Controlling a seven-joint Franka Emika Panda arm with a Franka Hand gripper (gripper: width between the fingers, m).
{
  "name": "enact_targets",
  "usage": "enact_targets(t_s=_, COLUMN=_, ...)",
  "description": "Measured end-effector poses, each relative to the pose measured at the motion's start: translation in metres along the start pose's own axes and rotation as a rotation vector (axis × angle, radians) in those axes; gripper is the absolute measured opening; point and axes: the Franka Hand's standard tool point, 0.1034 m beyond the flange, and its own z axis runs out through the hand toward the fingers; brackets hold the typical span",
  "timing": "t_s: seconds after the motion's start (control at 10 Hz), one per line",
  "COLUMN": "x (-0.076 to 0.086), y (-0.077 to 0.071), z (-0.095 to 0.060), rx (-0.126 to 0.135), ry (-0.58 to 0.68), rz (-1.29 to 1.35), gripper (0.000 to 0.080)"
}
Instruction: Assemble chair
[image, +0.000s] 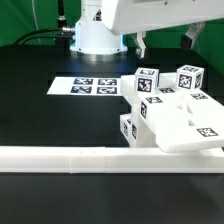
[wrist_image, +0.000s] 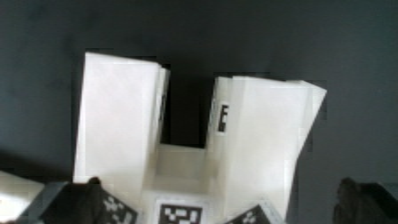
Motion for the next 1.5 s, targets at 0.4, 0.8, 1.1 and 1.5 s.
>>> enact_targets(t_s=0.4, x=0.037, y=-0.021, z=-0.008, rx=-0.051, ry=0.040, rz=-0.080, gripper=0.0649)
enact_targets(t_s=0.8, x=0.043, y=-0.021, z=-0.007, rx=-0.053, ry=0.055, rz=-0.088, gripper=0.0649)
enact_targets(t_s=1.1, x=0.042, y=-0.009, z=0.010, rx=-0.063, ry=0.087, rz=-0.184, gripper=0.0649)
enact_targets(t_s=1.5, x=0.046, y=-0.013, z=0.025, rx=-0.058, ry=0.075, rz=-0.192, gripper=0.0649)
